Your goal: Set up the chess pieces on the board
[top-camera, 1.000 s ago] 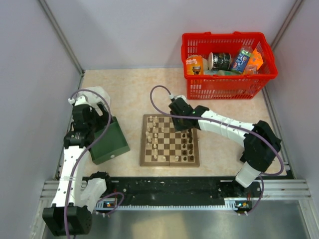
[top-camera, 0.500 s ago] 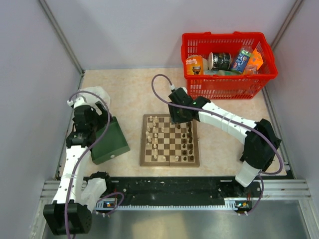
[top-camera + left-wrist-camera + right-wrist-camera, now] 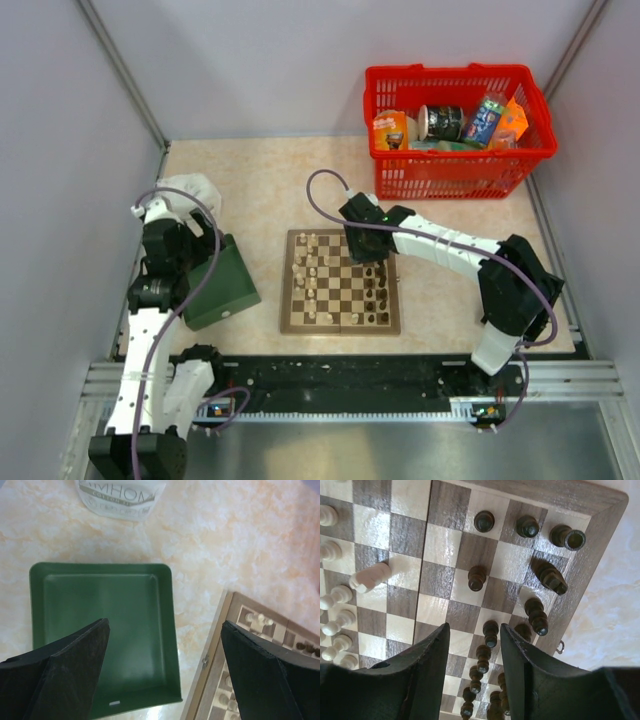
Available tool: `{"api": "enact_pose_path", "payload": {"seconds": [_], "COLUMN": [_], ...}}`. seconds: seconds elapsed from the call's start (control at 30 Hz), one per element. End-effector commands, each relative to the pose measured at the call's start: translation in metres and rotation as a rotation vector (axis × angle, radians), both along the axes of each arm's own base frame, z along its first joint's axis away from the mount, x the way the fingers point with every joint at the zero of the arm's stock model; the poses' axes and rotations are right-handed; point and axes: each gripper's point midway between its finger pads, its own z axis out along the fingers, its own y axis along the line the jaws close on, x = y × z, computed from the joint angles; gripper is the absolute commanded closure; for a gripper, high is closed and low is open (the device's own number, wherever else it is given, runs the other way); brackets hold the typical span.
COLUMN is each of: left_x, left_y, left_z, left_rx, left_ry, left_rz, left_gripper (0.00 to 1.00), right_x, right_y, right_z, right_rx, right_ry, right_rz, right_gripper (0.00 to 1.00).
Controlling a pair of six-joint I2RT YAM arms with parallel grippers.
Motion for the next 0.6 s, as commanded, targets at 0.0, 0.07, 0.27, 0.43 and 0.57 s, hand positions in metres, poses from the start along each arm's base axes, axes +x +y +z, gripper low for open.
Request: {"api": "enact_pose_path", "payload": {"seconds": [0.0,0.07,0.27,0.43,0.57], "left_x": [-0.001,0.001,0.008,0.009,0.009], "left_y": [-0.009,-0.008,-0.01,-0.011,-0.011], "left_z": [-0.002,-0.003,-0.009,-0.011,-0.011], "left_rx": [0.031,0.043,0.066,0.049,0.039], "left_ry": [0.051,0.065,0.109,0.114,0.107], "left_rz": [-0.091,-0.094,-0.113,-0.103,-0.096], "left_gripper": [0.02,0.01,0.02,0.01,0.01], "right_x": [0.006,0.008,0.022,0.03,0.038], "right_y": [0.002,0.002,0.012,0.012,0.008], "right_z": [0.009,0.009,0.01,0.003,-0.002], "right_rx": [0.056,0.053,0.056,0.039,0.035], "right_ry": [-0.044,-0.055,-0.062,-0.049,-0.046], "right_rz": [-0.03,-0.026,-0.01,-0.024,-0.031], "right_gripper": [0.55,0.55,0.55,0.56,0.58]}}
